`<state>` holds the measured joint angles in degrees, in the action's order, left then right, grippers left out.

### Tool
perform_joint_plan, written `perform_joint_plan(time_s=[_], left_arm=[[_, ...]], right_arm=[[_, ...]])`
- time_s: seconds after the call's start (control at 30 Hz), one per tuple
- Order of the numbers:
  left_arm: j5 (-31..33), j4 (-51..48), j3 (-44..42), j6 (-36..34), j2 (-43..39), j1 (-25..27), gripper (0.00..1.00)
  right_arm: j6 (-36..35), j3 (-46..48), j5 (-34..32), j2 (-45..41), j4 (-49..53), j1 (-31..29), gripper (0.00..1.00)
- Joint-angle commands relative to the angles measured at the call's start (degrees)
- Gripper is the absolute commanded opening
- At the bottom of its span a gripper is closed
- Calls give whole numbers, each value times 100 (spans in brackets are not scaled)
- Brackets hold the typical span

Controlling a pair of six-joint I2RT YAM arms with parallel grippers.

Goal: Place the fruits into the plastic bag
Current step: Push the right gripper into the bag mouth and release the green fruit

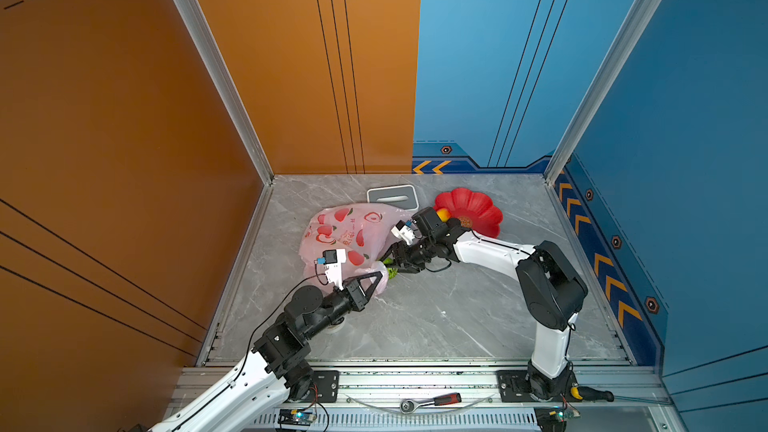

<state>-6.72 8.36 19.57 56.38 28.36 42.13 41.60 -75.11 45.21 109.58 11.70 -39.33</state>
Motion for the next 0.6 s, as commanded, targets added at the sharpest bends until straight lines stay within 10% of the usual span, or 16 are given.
perform_joint_plan(time_s=[0.0,0.57], left_arm=[[-145,118,114,-179,-76,63,0],[-110,147,52,-206,-103,226,0]], right_arm=[[146,-342,-142,169,-202,-31,58],[1209,-1473,-865,1118,-1131,-31,58]])
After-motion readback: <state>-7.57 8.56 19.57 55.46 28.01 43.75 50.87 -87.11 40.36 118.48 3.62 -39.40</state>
